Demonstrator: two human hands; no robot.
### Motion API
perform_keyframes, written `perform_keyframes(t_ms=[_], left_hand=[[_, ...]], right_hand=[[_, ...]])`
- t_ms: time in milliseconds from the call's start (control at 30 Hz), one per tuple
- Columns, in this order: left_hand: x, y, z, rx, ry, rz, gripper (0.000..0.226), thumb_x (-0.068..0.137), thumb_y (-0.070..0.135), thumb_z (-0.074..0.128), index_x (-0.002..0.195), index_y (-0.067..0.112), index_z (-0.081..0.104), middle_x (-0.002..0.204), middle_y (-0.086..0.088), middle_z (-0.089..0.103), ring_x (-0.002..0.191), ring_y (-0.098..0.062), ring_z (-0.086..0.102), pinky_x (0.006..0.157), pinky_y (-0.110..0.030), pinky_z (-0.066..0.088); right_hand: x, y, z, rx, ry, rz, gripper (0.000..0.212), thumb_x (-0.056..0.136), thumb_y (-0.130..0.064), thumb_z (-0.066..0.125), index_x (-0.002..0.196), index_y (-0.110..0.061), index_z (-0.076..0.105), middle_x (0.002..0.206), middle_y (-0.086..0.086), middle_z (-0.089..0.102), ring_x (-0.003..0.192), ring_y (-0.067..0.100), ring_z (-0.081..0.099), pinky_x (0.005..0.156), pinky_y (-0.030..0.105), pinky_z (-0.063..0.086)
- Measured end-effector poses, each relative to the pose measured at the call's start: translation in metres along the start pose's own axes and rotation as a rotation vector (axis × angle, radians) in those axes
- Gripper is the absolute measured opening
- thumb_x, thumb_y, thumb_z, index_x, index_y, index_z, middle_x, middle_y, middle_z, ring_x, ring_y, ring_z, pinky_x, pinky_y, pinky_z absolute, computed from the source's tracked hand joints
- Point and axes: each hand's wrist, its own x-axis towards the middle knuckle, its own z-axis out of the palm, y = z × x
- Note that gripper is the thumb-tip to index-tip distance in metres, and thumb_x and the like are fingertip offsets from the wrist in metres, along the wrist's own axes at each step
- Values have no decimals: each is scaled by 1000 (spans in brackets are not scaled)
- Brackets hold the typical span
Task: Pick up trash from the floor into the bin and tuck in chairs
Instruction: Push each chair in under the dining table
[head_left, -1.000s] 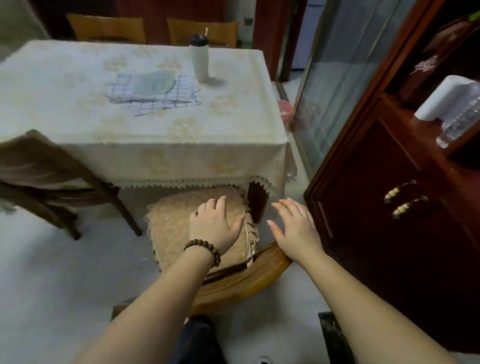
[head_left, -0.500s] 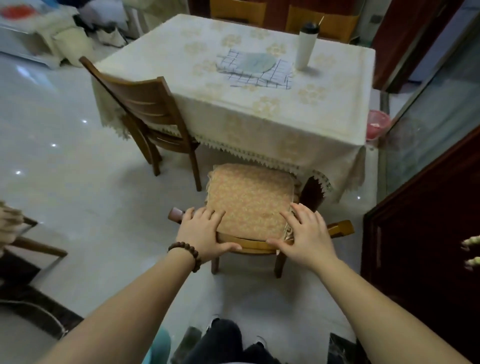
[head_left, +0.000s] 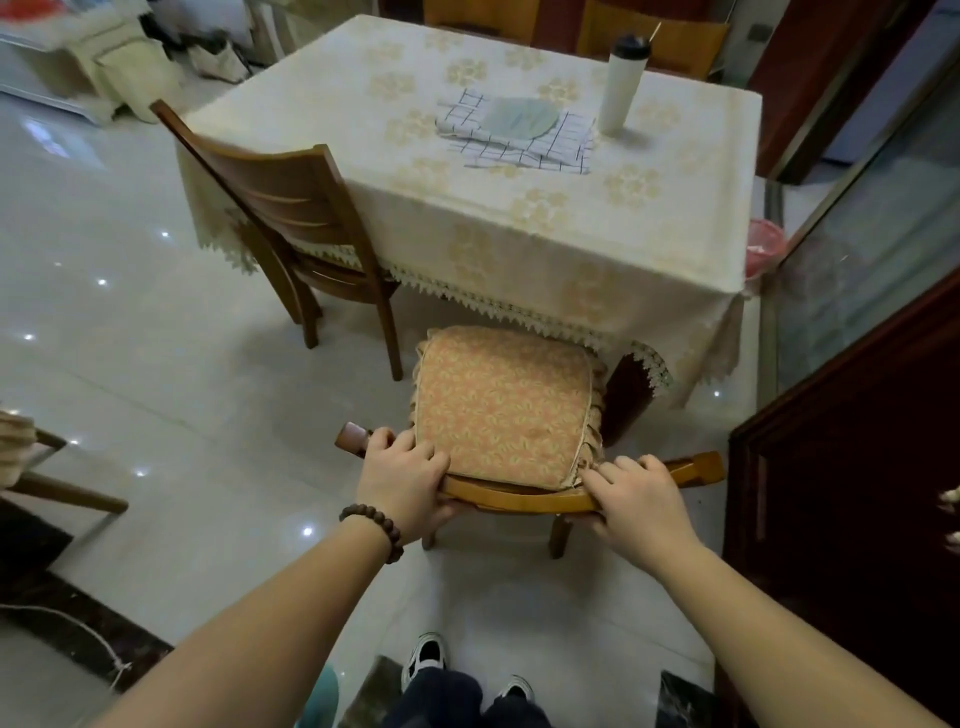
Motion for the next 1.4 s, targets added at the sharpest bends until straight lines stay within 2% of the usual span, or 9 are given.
perform_keyframes(t_ms=[100, 400, 567, 767, 900, 967, 1200, 1300, 1400], left_hand=[[3, -4, 0, -5, -10, 8, 49, 61, 75, 62, 70, 26, 61, 65, 9, 60, 64, -19, 53, 72, -38, 42], [16, -21, -1, 1, 22, 56, 53, 63, 78, 54, 62, 25, 59, 58, 9, 56, 60, -18, 51, 66, -35, 40], [44, -53, -9, -11, 59, 106, 51, 67, 72, 44, 62, 24, 60, 58, 8, 56, 59, -17, 50, 66, -34, 39], [91, -121, -11, 16, -31, 196, 51, 73, 72, 44, 86, 28, 67, 78, 10, 64, 77, -17, 55, 78, -38, 36], [123, -164, -16, 21, -69, 257, 50, 75, 71, 46, 97, 29, 65, 91, 10, 64, 87, -16, 54, 82, -37, 33], [139, -182, -18, 27, -85, 294, 50, 76, 71, 46, 96, 29, 63, 93, 10, 64, 89, -16, 53, 82, -37, 33], [194, -233, -24, 96, -135, 390, 67, 69, 84, 25, 88, 30, 60, 87, 12, 60, 88, -14, 53, 82, -37, 35], [216, -247, -25, 108, -124, 422, 57, 73, 80, 33, 84, 30, 57, 85, 12, 59, 89, -13, 52, 83, -36, 36], [232, -260, -22, 103, -140, 422, 66, 67, 85, 26, 83, 30, 58, 83, 13, 58, 86, -13, 50, 83, -36, 35]], right_hand=[[1, -1, 3, 16, 47, -15, 31, 63, -46, 74, 80, -22, 62, 77, -5, 65, 73, 20, 58, 65, 34, 41], [13, -3, -2, 29, 124, -17, 27, 62, -41, 72, 80, -24, 62, 75, -7, 65, 71, 19, 57, 64, 33, 39], [42, -9, -16, 34, 197, -9, 30, 65, -48, 73, 74, -23, 59, 69, -8, 61, 65, 18, 55, 61, 31, 35], [97, -35, -32, 32, 253, 59, 34, 62, -49, 75, 78, -22, 61, 69, -6, 63, 64, 20, 56, 58, 31, 38], [133, -54, -40, 16, 278, 114, 33, 70, -53, 63, 78, -21, 62, 70, -7, 64, 65, 19, 58, 58, 31, 38], [150, -62, -43, 7, 269, 158, 35, 71, -54, 59, 80, -21, 64, 72, -6, 64, 67, 19, 59, 60, 32, 38], [201, -84, -52, 17, 305, 250, 37, 66, -53, 74, 74, -20, 60, 65, -5, 60, 62, 21, 57, 59, 32, 36], [222, -87, -54, 21, 316, 278, 38, 66, -54, 74, 71, -20, 57, 62, -5, 58, 60, 21, 56, 59, 32, 37], [240, -90, -54, 26, 291, 283, 37, 68, -55, 70, 70, -21, 56, 63, -6, 58, 62, 20, 56, 59, 32, 36]])
